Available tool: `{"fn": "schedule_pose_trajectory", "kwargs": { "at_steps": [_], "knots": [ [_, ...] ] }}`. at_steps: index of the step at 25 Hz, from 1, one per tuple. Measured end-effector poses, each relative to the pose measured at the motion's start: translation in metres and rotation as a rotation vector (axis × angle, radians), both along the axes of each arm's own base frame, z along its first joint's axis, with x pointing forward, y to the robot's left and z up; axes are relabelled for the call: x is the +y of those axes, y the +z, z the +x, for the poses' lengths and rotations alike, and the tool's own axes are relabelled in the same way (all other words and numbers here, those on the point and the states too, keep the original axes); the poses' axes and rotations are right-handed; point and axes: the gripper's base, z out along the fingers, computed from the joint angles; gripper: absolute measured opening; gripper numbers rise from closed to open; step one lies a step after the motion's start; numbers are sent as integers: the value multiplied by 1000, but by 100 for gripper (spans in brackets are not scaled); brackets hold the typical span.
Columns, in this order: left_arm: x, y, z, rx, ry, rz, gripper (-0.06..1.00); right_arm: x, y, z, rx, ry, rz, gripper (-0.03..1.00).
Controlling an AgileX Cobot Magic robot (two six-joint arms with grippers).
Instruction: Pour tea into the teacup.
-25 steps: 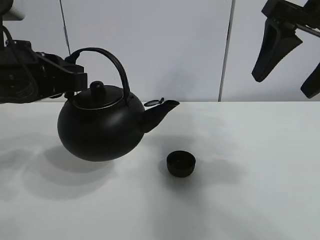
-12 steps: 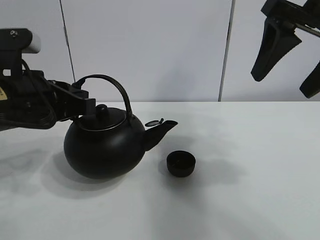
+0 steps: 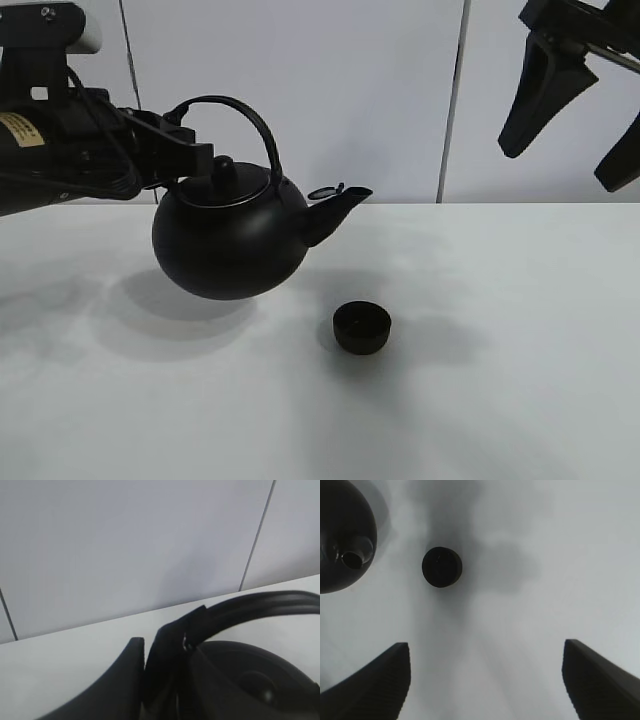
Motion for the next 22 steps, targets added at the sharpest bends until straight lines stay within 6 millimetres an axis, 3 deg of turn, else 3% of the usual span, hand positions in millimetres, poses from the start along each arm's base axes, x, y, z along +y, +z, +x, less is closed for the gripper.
{"fn": "schedule_pose_trajectory", "kwargs": {
  "at_steps": [12,22],
  "knots": [
    [-9,1,-4,-42,-123,70,15,0,0,0,-4,-1,0,57],
    [-3,-2,-1,12,-41,52,15,0,0,1,-6,-2,0,57]
  ]
}}
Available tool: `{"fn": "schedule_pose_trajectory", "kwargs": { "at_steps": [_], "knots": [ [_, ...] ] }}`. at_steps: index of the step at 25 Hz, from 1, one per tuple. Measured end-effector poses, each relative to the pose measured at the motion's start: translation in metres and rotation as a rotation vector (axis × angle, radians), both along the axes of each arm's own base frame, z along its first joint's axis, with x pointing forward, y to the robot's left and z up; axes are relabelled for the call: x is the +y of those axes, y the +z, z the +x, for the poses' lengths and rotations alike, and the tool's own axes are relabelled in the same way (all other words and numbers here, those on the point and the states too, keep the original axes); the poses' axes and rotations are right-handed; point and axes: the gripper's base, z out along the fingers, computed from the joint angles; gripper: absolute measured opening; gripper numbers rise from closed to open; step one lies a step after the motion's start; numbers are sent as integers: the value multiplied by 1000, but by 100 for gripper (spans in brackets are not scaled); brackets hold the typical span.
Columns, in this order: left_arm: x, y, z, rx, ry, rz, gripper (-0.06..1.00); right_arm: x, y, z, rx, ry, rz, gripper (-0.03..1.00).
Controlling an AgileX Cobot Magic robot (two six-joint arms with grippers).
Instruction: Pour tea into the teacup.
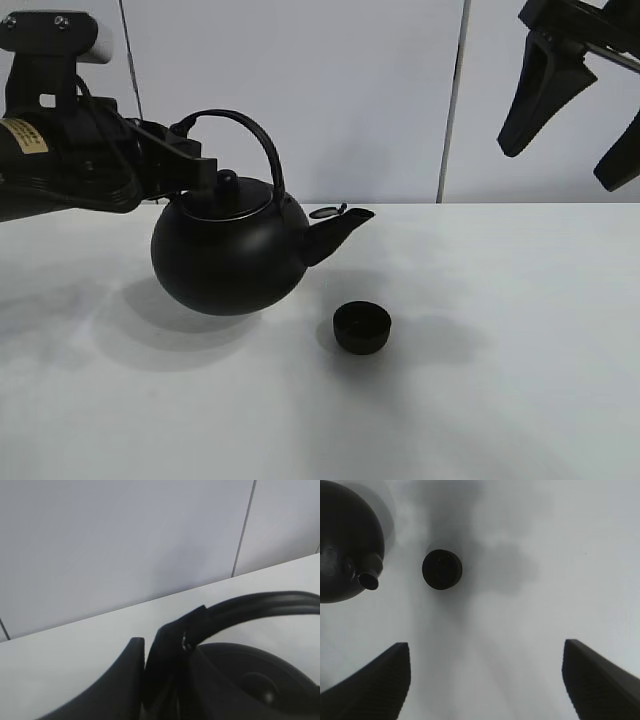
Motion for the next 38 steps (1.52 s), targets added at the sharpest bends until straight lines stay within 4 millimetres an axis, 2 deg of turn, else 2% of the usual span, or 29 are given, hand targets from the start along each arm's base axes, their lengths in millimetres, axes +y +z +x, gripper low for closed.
{"fn": "schedule_pose_trajectory", "kwargs": {
  "at_steps": [13,22,38],
  "knots": [
    [-4,0,-3,14,25,-23,15,0,0,0,-2,-1,1,57],
    [-8,-20,1,28,6,22,15,0,0,0,-4,2,2,57],
    [-9,-19,2,-58,-38,174,15,0,1,2,-27,1,0,57]
  ]
}}
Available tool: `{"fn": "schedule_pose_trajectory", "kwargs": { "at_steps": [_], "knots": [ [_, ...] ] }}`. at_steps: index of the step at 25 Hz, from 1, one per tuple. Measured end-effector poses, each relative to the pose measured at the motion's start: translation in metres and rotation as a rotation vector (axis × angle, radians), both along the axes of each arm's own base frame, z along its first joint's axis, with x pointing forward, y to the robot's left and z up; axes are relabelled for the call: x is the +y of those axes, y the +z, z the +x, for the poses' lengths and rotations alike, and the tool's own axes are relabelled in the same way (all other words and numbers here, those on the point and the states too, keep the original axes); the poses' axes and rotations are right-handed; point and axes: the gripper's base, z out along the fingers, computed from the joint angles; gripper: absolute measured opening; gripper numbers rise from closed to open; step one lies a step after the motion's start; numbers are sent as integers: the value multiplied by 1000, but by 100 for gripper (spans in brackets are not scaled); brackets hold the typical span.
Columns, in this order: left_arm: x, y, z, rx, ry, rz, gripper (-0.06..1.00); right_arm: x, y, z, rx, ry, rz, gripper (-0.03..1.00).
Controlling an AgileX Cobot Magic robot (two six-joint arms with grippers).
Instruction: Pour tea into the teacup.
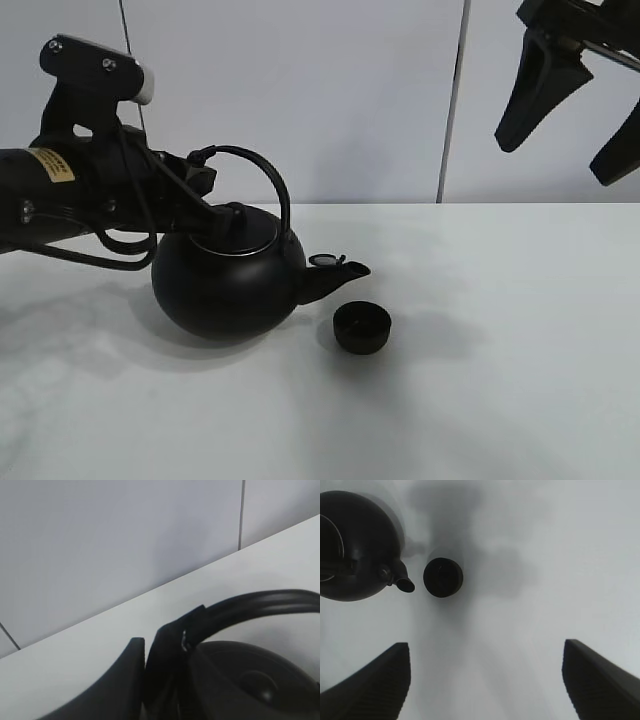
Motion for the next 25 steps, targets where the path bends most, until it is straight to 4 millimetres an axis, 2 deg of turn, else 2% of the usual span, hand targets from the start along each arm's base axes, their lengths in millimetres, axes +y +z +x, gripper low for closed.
{"fn": "schedule_pose_trajectory", "kwargs": {
  "at_steps": [11,25],
  "knots": [
    [-6,6,9,-11,-18,55,13,0,0,0,-2,-1,0,57],
    [-6,6,9,-32,-34,107,13,0,0,0,-4,0,0,57]
  ]
}}
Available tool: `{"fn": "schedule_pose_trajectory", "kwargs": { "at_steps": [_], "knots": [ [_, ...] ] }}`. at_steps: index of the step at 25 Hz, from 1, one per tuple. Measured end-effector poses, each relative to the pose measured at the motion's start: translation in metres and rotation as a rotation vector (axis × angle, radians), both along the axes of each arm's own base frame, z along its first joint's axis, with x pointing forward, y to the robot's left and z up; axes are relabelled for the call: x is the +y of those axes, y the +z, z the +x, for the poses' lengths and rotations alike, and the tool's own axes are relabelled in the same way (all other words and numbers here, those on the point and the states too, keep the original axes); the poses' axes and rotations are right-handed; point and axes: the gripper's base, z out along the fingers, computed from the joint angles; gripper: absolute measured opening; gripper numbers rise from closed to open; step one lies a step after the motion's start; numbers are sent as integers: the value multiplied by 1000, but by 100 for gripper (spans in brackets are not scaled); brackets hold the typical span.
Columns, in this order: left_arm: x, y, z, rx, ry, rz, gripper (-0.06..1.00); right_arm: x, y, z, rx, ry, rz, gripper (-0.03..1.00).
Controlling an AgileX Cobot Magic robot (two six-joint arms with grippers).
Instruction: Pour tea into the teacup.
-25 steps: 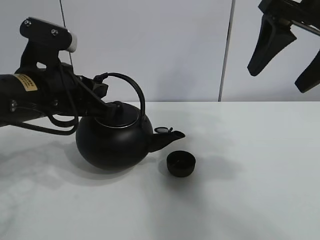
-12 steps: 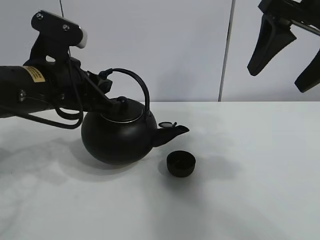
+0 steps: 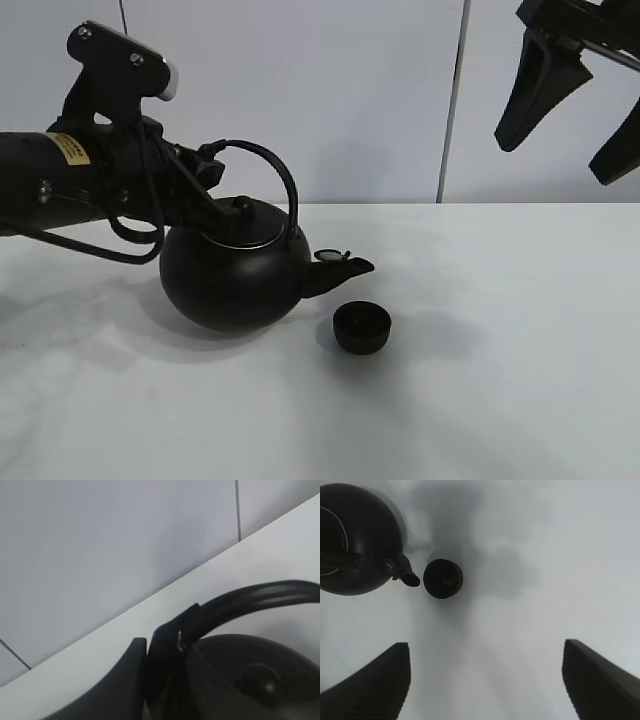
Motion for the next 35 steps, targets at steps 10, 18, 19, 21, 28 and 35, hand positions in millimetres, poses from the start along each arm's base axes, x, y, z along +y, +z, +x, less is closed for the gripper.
{"fn": "schedule_pose_trajectory", "kwargs": {
  "at_steps": [10,18,19,21,28,35],
  "knots": [
    [-3,0,-2,-39,-60,71,13,0,0,0,0,1,0,57],
    [-3,0,-2,-64,-78,116,12,0,0,0,0,1,0,57],
    [-3,0,-2,-68,-80,123,12,0,0,0,0,1,0,57],
    [-3,0,-2,-73,-83,134,12,0,0,0,0,1,0,57],
    [-3,0,-2,-84,-87,155,12,0,0,0,0,1,0,57],
    [1,0,0,-90,-44,182,12,0,0,0,0,1,0,57]
  ]
}}
